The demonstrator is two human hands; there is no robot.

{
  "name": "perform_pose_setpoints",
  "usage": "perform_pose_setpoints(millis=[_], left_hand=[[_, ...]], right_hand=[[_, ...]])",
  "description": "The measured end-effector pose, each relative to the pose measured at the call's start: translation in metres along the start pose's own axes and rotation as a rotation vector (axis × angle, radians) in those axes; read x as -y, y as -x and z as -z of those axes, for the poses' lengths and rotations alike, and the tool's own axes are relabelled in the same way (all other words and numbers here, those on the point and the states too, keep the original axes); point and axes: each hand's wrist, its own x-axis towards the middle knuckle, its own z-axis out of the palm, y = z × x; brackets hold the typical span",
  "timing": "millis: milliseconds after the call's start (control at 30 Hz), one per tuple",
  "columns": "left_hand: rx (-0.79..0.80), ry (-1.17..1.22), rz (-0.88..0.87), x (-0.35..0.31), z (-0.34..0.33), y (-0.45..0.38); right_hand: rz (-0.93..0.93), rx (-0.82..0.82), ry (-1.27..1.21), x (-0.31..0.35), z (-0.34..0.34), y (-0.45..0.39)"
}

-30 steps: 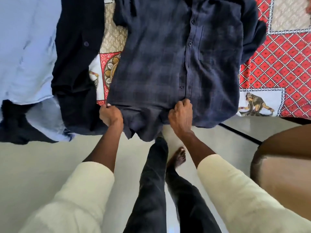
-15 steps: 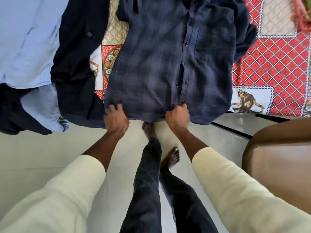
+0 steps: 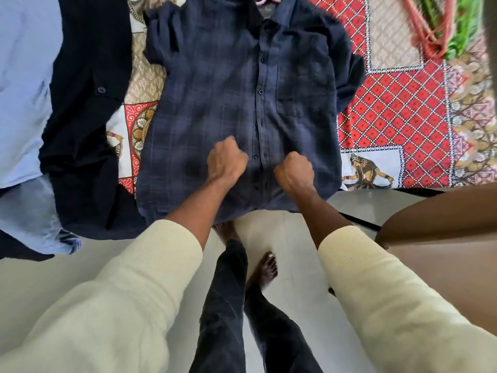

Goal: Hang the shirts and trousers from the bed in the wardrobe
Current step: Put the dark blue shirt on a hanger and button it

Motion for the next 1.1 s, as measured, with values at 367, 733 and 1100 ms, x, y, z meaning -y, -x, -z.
perform_pose_setpoints(millis=[367, 733, 1100], left_hand=[[0.167, 0.734, 0.180, -0.012, -0.020, -0.076], [0.088, 0.680, 0.192, -0.029, -0.035, -0.080], [0.051, 0.896, 0.318, -0.031, -0.035, -0.071]], right_hand=[[0.218, -0.125, -0.127, 0.041, -0.031, -0.057], [-0.008, -0.131, -0.414, 0.061, -0.022, -0.076], [-0.261, 0.132, -0.909, 0.057, -0.006, -0.086]])
